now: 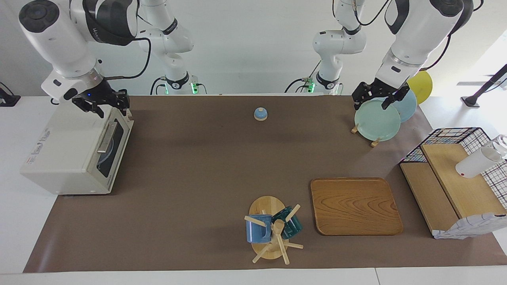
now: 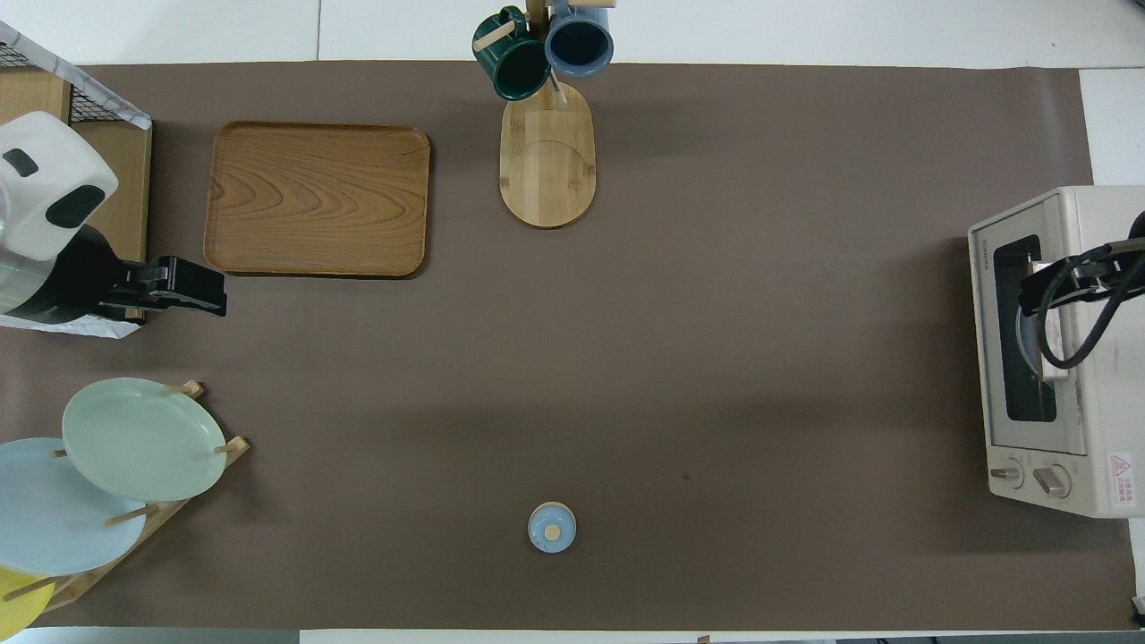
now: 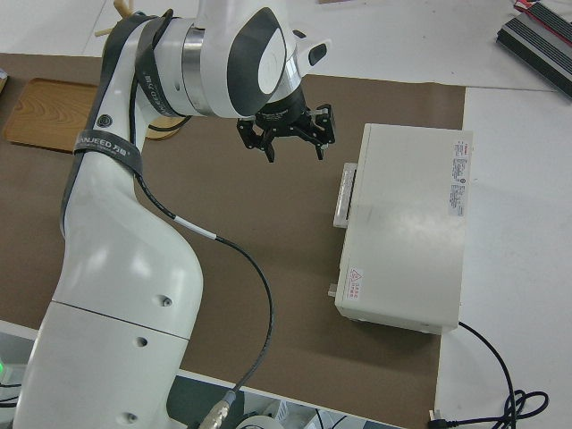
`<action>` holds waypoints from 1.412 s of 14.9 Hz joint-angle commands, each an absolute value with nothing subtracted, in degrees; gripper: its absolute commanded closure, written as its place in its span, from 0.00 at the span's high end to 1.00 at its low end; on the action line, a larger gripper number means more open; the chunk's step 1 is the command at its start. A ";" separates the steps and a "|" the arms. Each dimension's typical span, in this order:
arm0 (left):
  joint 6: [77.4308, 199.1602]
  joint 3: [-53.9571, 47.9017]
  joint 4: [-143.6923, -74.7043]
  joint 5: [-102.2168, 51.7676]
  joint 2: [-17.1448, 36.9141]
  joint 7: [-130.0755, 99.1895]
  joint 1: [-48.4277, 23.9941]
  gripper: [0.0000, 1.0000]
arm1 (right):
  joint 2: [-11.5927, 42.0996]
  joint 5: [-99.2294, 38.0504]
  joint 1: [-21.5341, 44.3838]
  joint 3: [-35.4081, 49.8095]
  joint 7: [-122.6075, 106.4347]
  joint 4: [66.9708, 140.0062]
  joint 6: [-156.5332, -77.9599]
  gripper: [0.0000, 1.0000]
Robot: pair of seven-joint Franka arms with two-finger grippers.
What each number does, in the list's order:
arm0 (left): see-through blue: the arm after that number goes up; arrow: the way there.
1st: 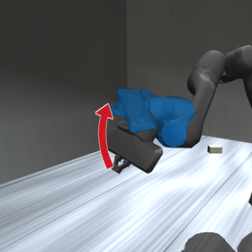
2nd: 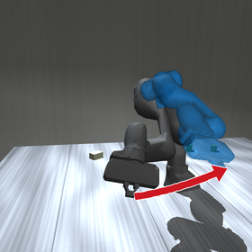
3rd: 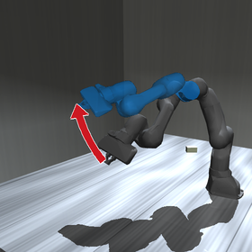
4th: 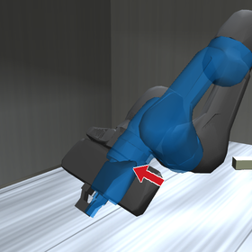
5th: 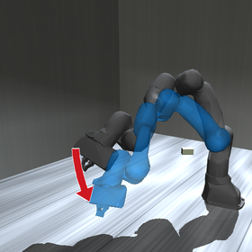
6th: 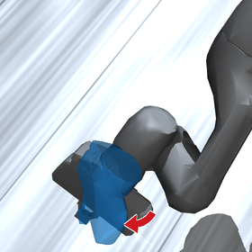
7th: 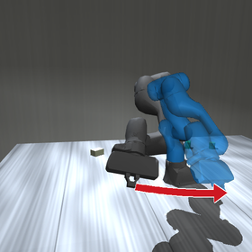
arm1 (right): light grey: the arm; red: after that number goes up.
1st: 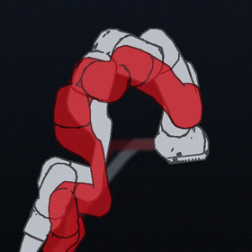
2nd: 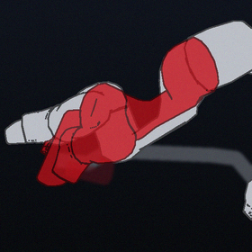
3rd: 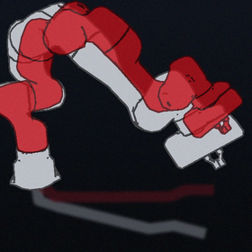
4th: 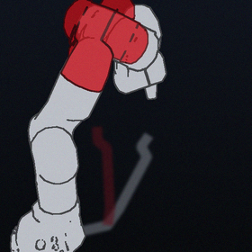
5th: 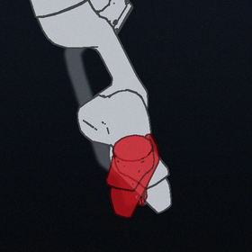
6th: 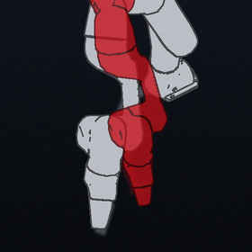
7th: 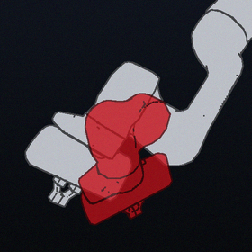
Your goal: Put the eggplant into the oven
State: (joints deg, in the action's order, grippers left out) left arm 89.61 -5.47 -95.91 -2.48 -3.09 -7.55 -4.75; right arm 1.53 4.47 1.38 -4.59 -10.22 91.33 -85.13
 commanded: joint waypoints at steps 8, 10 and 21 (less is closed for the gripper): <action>88.94 -5.80 -95.98 -1.67 -3.60 -7.12 -4.04 1.00 | 1.05 -0.26 1.23 -5.10 -7.82 91.41 -85.52 1.00; 88.95 -5.80 -95.98 -1.67 -3.60 -7.12 -4.04 1.00 | 1.05 -0.26 1.32 -5.10 -7.82 91.41 -85.17 1.00; 88.86 -5.80 -95.98 -1.67 -3.60 -7.12 -4.04 1.00 | 0.62 -0.18 1.23 -5.80 -8.08 91.76 -84.73 1.00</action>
